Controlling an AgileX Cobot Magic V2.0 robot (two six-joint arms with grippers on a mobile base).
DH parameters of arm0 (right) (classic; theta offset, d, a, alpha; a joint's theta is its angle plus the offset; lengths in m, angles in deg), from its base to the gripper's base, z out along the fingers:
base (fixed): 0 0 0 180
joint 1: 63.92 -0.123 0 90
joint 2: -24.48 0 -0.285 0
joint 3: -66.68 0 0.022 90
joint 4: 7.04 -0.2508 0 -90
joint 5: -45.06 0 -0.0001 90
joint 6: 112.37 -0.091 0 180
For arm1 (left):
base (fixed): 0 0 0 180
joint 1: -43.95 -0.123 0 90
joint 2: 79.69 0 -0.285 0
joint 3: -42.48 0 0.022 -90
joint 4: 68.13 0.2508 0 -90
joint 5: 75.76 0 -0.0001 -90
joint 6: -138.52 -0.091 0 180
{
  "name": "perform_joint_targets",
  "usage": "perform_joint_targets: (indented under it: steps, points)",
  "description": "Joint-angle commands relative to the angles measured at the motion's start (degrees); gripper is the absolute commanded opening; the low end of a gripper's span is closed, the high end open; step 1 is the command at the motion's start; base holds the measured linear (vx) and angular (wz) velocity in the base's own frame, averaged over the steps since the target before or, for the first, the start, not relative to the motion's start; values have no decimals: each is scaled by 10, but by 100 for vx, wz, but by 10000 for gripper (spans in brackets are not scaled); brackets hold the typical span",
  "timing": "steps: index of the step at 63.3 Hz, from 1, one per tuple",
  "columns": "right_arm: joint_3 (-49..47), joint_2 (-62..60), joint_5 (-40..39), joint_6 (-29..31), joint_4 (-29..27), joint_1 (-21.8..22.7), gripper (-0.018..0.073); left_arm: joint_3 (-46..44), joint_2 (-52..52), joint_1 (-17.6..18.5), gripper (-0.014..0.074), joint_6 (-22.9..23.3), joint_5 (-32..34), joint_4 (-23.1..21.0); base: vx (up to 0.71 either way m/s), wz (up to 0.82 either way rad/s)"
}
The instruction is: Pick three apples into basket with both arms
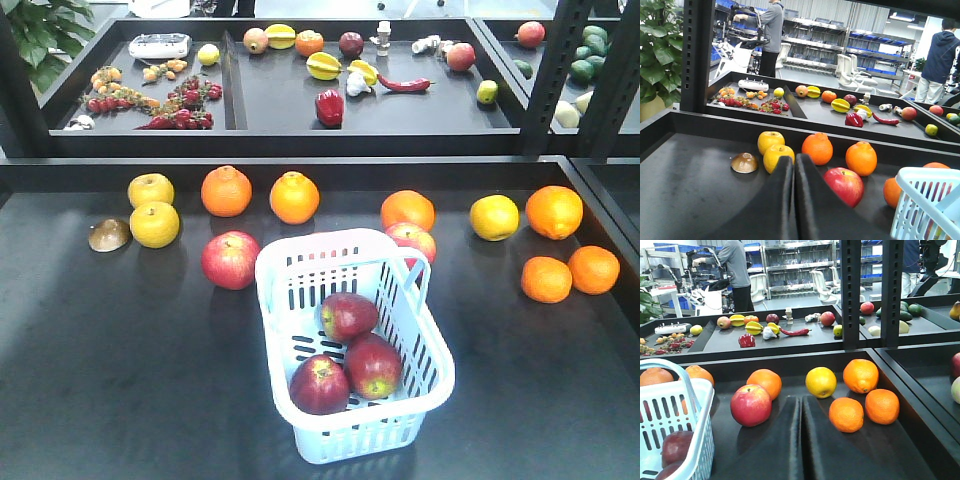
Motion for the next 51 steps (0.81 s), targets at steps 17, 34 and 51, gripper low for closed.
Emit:
perform_joint_targets:
  steps: [17,34,51]
  points:
    - [7,-7,-44,5,7,3,-5,-15,-7,1,-6,3,41,0,0,0]
    - [7,-7,-44,5,7,3,-5,-15,-7,1,-6,3,41,0,0,0]
    - [7,-7,-44,5,7,3,-5,-15,-7,1,-6,3,41,0,0,0]
